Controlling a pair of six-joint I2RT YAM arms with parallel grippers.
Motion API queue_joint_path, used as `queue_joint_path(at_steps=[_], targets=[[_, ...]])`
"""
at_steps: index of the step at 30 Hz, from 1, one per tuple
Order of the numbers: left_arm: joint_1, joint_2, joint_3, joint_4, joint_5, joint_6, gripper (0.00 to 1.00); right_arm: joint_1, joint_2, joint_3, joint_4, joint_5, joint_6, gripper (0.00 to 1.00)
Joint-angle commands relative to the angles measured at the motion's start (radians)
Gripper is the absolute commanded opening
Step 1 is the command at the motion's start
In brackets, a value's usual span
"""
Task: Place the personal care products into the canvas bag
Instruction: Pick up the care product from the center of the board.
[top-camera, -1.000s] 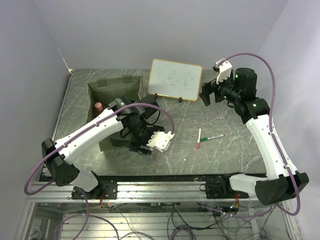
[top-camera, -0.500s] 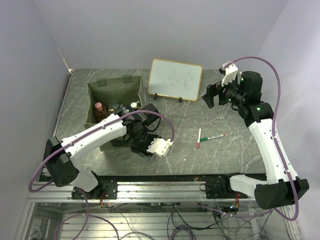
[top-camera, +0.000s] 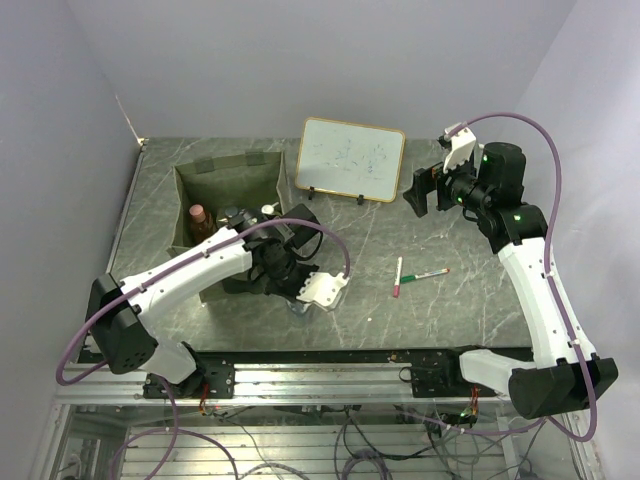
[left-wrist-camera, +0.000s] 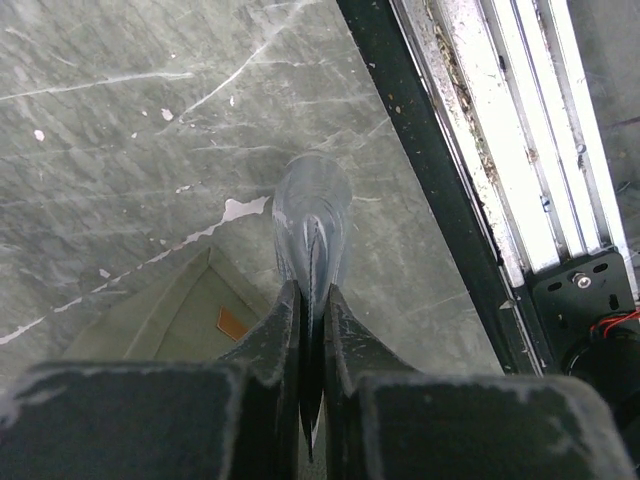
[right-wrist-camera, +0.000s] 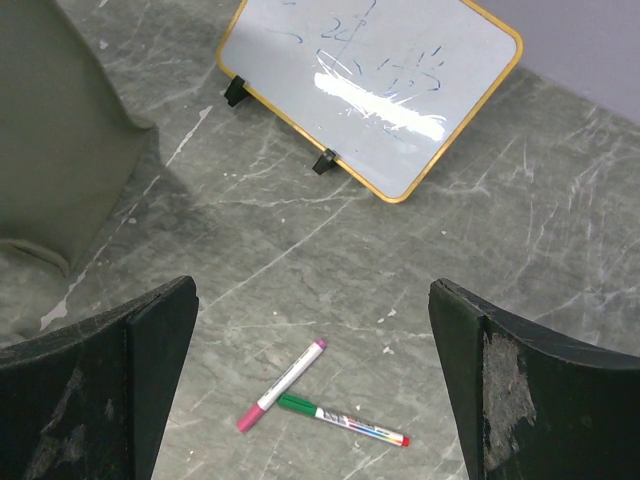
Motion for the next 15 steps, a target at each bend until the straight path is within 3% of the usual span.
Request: queue_joint_path(at_steps=[1, 15], targets=[[0.0, -0.011, 0.078, 0.034, 0.071, -0.04, 0.09, -0.007, 0.005, -0.001, 0.02, -0.014, 0.008, 1.0], [0.028, 0.043, 0.352, 0.034, 0.098, -0.148, 0.07, -0.012, 0.022, 0.006, 0.023, -0.005, -0.007, 1.0]])
